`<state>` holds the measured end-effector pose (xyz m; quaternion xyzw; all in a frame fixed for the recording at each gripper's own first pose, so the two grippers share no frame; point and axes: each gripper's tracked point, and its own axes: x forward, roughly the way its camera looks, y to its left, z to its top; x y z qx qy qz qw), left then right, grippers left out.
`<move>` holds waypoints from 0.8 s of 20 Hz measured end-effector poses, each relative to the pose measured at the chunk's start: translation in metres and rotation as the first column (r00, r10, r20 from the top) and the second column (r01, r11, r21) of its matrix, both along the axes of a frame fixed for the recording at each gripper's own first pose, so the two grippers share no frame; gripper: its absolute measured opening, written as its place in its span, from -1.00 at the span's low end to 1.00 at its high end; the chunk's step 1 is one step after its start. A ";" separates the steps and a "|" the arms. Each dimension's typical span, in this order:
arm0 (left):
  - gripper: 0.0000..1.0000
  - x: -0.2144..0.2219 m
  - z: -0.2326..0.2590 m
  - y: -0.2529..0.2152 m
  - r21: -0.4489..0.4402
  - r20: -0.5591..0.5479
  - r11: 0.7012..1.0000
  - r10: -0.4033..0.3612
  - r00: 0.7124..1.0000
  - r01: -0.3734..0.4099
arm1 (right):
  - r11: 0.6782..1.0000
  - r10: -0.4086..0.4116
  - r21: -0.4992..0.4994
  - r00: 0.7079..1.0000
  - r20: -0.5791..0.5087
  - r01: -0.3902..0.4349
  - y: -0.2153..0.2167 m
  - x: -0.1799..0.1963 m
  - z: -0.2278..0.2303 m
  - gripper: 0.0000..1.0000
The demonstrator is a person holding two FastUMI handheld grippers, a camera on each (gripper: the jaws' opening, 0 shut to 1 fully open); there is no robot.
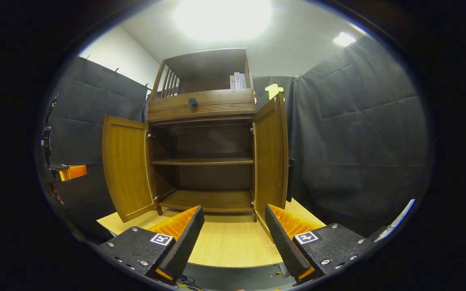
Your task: Open the right door of the double-door shoe cabinet with the right hand, and open the left door with the left hand.
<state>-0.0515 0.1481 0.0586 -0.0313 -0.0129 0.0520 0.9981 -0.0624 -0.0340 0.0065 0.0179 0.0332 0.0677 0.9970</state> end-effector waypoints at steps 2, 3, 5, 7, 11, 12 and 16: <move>-0.65 -0.014 0.000 -0.012 0.003 0.007 1.000 -0.012 1.000 0.012 | 1.000 0.002 0.004 1.000 0.006 -0.002 0.000 -0.008 0.001 0.84; -0.64 -0.018 -0.003 -0.018 0.002 0.004 1.000 -0.021 1.000 0.021 | 1.000 0.003 0.006 1.000 0.007 -0.003 0.001 -0.011 0.002 0.83; -0.34 -0.029 -0.011 -0.029 -0.008 -0.012 0.999 -0.035 0.999 0.034 | 1.000 0.007 0.014 1.000 0.008 -0.007 0.003 -0.017 0.002 0.87; 0.24 -0.034 -0.018 -0.032 -0.015 -0.026 1.000 -0.028 0.999 0.028 | 1.000 0.011 0.014 1.000 0.006 -0.011 0.004 -0.020 0.001 0.83; 0.87 -0.040 -0.025 -0.032 -0.019 -0.034 1.000 0.002 0.999 -0.003 | 1.000 0.008 0.017 1.000 0.012 -0.008 0.003 -0.021 0.003 0.87; 0.87 -0.041 -0.026 -0.032 -0.012 -0.034 1.000 0.005 0.999 -0.006 | 1.000 0.005 0.019 1.000 0.016 -0.005 0.002 -0.020 0.004 0.84; 0.87 -0.041 -0.022 -0.027 0.002 -0.023 1.000 0.018 1.000 -0.017 | 1.000 -0.007 0.029 1.000 0.027 0.007 0.000 -0.018 0.008 0.87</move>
